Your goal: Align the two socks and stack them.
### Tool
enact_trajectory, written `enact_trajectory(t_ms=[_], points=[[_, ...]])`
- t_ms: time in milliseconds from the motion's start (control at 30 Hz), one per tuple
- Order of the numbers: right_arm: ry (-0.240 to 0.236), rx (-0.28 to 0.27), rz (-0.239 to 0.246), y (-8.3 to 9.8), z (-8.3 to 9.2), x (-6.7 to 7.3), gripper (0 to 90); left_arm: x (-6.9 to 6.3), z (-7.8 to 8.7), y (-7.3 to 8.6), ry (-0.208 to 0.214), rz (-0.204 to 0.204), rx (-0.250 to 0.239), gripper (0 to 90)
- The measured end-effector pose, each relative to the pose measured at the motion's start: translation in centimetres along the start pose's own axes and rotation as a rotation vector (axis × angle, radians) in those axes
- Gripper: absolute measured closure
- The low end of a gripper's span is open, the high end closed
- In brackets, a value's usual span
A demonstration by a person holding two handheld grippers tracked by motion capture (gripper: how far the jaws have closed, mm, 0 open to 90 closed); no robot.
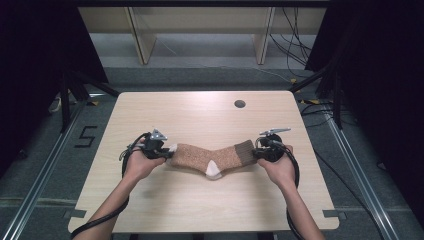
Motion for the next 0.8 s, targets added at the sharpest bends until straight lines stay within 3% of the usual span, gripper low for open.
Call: enact_trajectory(t_ms=[67, 133, 167, 233, 300, 333, 400, 567, 800], points=[[0.036, -0.004, -0.004, 0.0, -0.4, -0.6, 64.9, 0.4, 0.4, -0.4, -0.026, -0.025, -0.023, 59.3], [0.037, -0.025, -0.023, -0.3, -0.1, -0.7, 61.3, 0.5, 1.0, -1.2, -0.048, -0.04, -0.065, 53.8], [0.067, -0.042, -0.047, -0.6, 0.3, -0.7, 61.2, 0.2, 1.2, -1.6, -0.053, -0.036, -0.089, 54.9], [0.078, -0.068, -0.006, -1.2, 1.0, -1.0, 63.7, -0.7, 1.5, -2.0, -0.039, -0.063, -0.093, 60.7], [0.071, -0.08, 0.005, -1.6, 1.0, -0.7, 66.1, -1.6, 1.2, -1.7, 0.002, -0.111, -0.057, 64.7], [0.068, -0.074, 0.015, -1.6, 0.8, -0.6, 66.7, -2.2, 0.7, -1.5, 0.028, -0.116, -0.047, 66.0], [0.061, -0.051, 0.023, -1.4, -0.1, -0.4, 68.8, -2.6, -0.2, -1.0, 0.03, -0.133, -0.031, 67.8], [0.072, -0.005, 0.043, -0.3, -2.0, -0.8, 71.9, -2.2, -1.8, 0.1, 0.017, -0.102, -0.009, 70.7], [0.05, -0.002, 0.007, 0.1, -2.0, -0.6, 72.4, -1.9, -2.0, 0.3, 0.005, -0.106, -0.005, 70.9]])
Point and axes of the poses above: each handheld gripper's, and its own axes: z roughly backward along the jaws, y roughly out of its underside, x roughly to its left, the point moved 9 cm from there along -z, roughly forward along the jaws, and after that the axes turned 7 degrees about -x, right-handed, at the moved point
